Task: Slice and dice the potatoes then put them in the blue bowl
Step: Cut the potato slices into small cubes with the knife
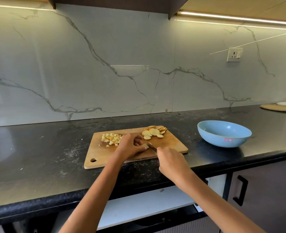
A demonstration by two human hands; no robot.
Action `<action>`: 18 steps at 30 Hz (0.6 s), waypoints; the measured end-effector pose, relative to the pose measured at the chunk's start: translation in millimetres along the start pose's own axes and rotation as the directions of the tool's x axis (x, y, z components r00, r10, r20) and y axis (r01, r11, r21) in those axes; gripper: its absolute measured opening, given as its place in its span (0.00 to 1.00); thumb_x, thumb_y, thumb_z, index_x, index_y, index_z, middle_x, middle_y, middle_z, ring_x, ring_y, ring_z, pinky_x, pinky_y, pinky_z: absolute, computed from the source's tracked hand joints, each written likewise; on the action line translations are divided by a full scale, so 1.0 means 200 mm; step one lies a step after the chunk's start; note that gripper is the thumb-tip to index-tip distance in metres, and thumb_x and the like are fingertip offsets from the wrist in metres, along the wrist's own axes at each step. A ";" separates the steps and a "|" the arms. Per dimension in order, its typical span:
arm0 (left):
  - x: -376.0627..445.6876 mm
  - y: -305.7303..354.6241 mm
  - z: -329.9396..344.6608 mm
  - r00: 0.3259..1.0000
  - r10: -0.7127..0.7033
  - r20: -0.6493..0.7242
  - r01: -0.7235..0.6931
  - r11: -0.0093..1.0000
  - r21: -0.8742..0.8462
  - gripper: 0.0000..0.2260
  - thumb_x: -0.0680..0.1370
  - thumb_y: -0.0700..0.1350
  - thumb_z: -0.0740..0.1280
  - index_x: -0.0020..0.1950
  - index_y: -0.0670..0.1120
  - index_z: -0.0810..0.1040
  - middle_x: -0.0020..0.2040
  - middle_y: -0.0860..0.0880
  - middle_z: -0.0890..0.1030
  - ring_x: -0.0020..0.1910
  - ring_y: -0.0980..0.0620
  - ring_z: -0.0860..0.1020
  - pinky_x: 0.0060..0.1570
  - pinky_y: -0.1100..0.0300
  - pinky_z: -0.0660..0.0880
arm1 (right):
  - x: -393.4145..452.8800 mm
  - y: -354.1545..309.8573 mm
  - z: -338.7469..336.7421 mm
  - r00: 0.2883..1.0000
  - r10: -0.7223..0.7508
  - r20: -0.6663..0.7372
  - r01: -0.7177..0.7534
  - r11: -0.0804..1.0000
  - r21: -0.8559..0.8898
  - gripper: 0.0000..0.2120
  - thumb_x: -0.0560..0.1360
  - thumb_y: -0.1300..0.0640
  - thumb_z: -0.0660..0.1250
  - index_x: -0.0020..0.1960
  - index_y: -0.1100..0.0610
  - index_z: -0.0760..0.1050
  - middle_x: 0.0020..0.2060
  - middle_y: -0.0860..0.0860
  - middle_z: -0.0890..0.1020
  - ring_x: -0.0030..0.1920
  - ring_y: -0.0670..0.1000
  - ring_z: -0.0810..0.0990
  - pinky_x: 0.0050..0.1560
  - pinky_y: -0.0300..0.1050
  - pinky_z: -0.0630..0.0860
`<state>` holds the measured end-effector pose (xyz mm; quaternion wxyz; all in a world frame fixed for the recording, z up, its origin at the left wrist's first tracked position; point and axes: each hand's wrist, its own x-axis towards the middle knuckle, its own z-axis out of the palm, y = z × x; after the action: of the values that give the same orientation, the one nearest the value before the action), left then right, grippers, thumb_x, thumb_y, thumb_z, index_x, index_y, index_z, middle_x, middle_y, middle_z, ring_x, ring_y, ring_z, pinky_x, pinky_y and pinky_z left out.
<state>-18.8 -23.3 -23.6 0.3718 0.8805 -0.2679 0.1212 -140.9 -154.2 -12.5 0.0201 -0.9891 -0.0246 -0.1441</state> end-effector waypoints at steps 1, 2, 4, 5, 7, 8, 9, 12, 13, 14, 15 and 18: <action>0.00 0.00 0.00 1.000 -0.002 0.001 0.002 1.000 0.001 0.18 0.69 0.45 0.75 0.57 0.43 0.77 0.44 0.50 0.80 0.43 0.54 0.79 0.45 0.65 0.77 | 0.01 0.01 -0.01 1.000 0.018 0.005 -0.018 1.000 0.012 0.10 0.78 0.62 0.60 0.60 0.59 0.72 0.51 0.54 0.79 0.50 0.52 0.79 0.41 0.40 0.70; -0.01 0.00 0.00 1.000 -0.002 0.003 0.002 1.000 0.002 0.19 0.69 0.46 0.75 0.58 0.43 0.77 0.44 0.50 0.80 0.43 0.54 0.79 0.45 0.66 0.77 | 0.02 0.01 -0.01 0.999 0.037 0.013 -0.038 0.999 0.027 0.10 0.78 0.62 0.60 0.59 0.59 0.73 0.51 0.54 0.79 0.50 0.52 0.80 0.41 0.41 0.70; -0.01 -0.01 -0.01 1.000 -0.001 0.017 0.001 1.000 -0.008 0.20 0.69 0.46 0.75 0.59 0.43 0.77 0.45 0.51 0.80 0.43 0.55 0.78 0.44 0.68 0.76 | 0.04 0.03 -0.02 0.998 0.062 0.026 -0.063 0.996 0.057 0.09 0.78 0.62 0.60 0.57 0.59 0.74 0.49 0.54 0.80 0.48 0.52 0.80 0.40 0.41 0.70; -0.01 -0.01 -0.02 1.000 -0.002 0.027 0.002 1.000 -0.024 0.20 0.69 0.46 0.75 0.59 0.43 0.77 0.44 0.51 0.80 0.42 0.56 0.78 0.43 0.69 0.76 | 0.04 0.03 -0.03 0.998 0.064 0.025 -0.066 0.995 0.069 0.09 0.78 0.62 0.60 0.56 0.59 0.74 0.48 0.54 0.80 0.47 0.52 0.79 0.39 0.41 0.70; 0.00 -0.02 -0.04 0.999 -0.021 0.045 0.024 0.998 -0.063 0.19 0.69 0.45 0.75 0.58 0.42 0.77 0.44 0.51 0.80 0.42 0.56 0.79 0.42 0.70 0.76 | 0.05 0.03 -0.04 0.999 0.051 0.010 -0.052 0.994 0.095 0.07 0.78 0.62 0.60 0.54 0.59 0.75 0.44 0.53 0.78 0.44 0.51 0.78 0.38 0.41 0.69; 0.00 -0.02 -0.04 0.998 -0.034 0.050 0.038 0.997 -0.071 0.19 0.69 0.44 0.75 0.57 0.42 0.77 0.45 0.49 0.81 0.43 0.55 0.79 0.42 0.70 0.76 | 0.05 0.02 -0.05 0.999 0.038 0.006 -0.038 0.994 0.100 0.07 0.78 0.62 0.60 0.53 0.59 0.75 0.41 0.52 0.76 0.42 0.50 0.77 0.37 0.41 0.68; 0.00 -0.02 -0.04 0.998 -0.043 0.053 0.046 0.996 -0.072 0.18 0.68 0.43 0.75 0.56 0.42 0.77 0.46 0.48 0.81 0.43 0.54 0.80 0.42 0.69 0.77 | 0.05 0.01 -0.05 1.000 0.024 0.008 -0.025 0.995 0.098 0.07 0.78 0.62 0.59 0.53 0.59 0.75 0.40 0.52 0.75 0.40 0.50 0.75 0.37 0.41 0.68; 0.00 -0.02 -0.04 0.997 -0.049 0.057 0.054 0.996 -0.076 0.16 0.68 0.40 0.75 0.54 0.41 0.78 0.45 0.48 0.81 0.43 0.54 0.80 0.42 0.68 0.77 | 0.05 -0.02 -0.06 1.000 -0.002 0.031 0.000 0.996 0.086 0.07 0.78 0.62 0.60 0.54 0.60 0.74 0.44 0.54 0.78 0.39 0.50 0.73 0.38 0.42 0.68; 0.00 -0.02 -0.03 0.997 -0.057 0.058 0.062 0.995 -0.084 0.15 0.69 0.40 0.75 0.54 0.41 0.78 0.43 0.49 0.81 0.41 0.55 0.79 0.41 0.69 0.77 | 0.05 -0.03 -0.06 0.999 -0.005 0.037 0.002 0.997 0.082 0.08 0.78 0.62 0.60 0.54 0.60 0.74 0.45 0.55 0.79 0.39 0.51 0.72 0.38 0.42 0.68; 0.00 -0.02 -0.03 0.996 -0.065 0.061 0.070 0.993 -0.092 0.15 0.69 0.39 0.75 0.53 0.41 0.77 0.42 0.50 0.80 0.40 0.57 0.79 0.40 0.70 0.77 | 0.05 -0.04 -0.06 0.999 -0.006 0.040 0.003 0.997 0.075 0.08 0.78 0.63 0.59 0.55 0.60 0.75 0.46 0.55 0.79 0.39 0.51 0.72 0.38 0.42 0.67; 0.00 -0.02 -0.03 0.995 -0.070 0.064 0.076 0.992 -0.098 0.14 0.69 0.38 0.75 0.52 0.42 0.77 0.41 0.51 0.80 0.38 0.58 0.78 0.39 0.70 0.76 | 0.05 -0.05 -0.05 0.999 -0.005 0.041 0.002 0.998 0.065 0.08 0.78 0.63 0.59 0.55 0.60 0.74 0.46 0.55 0.79 0.39 0.51 0.72 0.38 0.42 0.67; 0.00 -0.02 -0.03 0.996 -0.065 0.069 0.072 0.991 -0.109 0.12 0.69 0.37 0.74 0.50 0.43 0.77 0.39 0.53 0.79 0.36 0.59 0.78 0.38 0.72 0.76 | 0.05 -0.08 -0.04 0.999 -0.023 0.032 0.023 1.000 0.013 0.10 0.79 0.64 0.58 0.58 0.60 0.73 0.50 0.55 0.79 0.45 0.52 0.77 0.40 0.41 0.68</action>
<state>-17.3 -16.5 -21.9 0.4152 0.8706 -0.2560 0.0645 -134.4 -137.8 -1.3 0.0243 -0.9908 -0.0372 -0.1282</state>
